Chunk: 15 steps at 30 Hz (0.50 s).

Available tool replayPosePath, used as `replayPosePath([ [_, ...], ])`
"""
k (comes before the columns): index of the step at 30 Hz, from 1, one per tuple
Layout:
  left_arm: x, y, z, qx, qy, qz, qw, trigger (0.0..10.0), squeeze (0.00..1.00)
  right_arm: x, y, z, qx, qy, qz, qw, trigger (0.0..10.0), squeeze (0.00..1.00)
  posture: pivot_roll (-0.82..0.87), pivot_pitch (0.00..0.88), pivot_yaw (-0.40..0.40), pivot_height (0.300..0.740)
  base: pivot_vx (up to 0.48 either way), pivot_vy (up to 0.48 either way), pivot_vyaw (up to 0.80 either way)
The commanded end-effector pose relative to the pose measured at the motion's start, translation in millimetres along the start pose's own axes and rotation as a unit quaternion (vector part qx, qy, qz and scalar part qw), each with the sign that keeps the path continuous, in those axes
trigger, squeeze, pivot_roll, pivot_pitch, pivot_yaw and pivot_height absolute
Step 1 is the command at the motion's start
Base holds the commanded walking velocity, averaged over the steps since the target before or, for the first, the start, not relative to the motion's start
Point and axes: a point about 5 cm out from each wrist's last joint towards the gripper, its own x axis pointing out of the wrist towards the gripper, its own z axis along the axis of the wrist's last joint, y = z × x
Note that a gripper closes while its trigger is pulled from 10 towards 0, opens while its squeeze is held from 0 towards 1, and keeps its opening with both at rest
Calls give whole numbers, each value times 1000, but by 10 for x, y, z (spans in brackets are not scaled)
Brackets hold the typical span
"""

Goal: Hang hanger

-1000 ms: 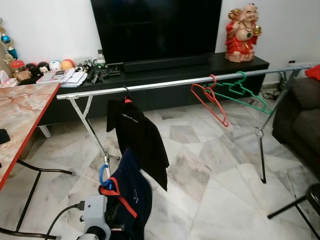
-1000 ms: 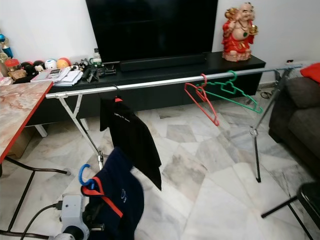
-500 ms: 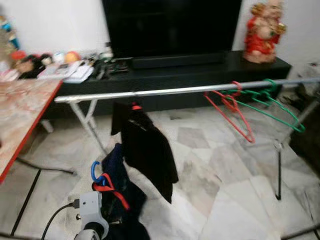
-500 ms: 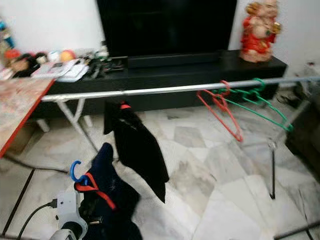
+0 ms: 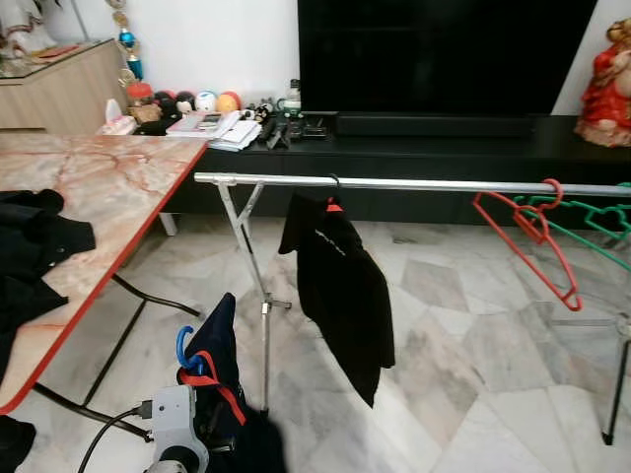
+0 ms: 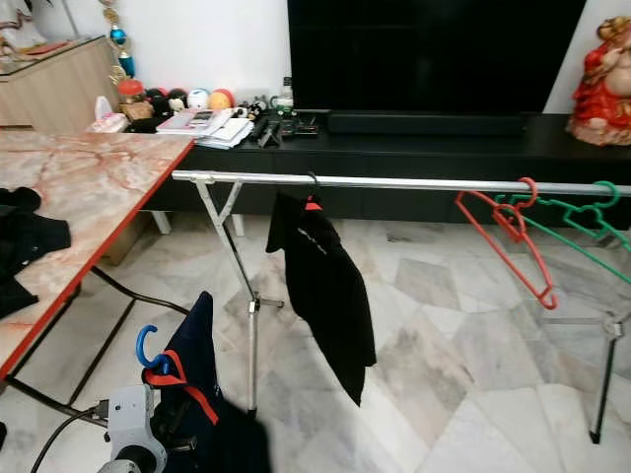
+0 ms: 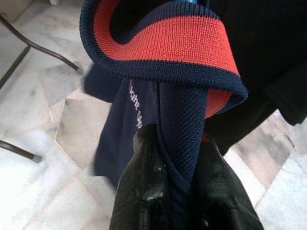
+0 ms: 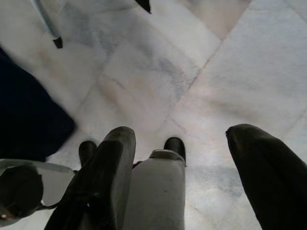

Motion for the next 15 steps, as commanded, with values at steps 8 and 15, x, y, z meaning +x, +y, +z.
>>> replayPosePath([
  [8,30,-6,84,13,-29,5,999,10000,0,22,13,112,-15,-12,2,1000,10000,0,-27,0,-21,740,0,0,0],
  [15,47,-73,69,17,-27,-16,999,10000,0,18,12,89,-21,-7,2,1000,10000,0,-35,0,5,740,0,-316,0],
])
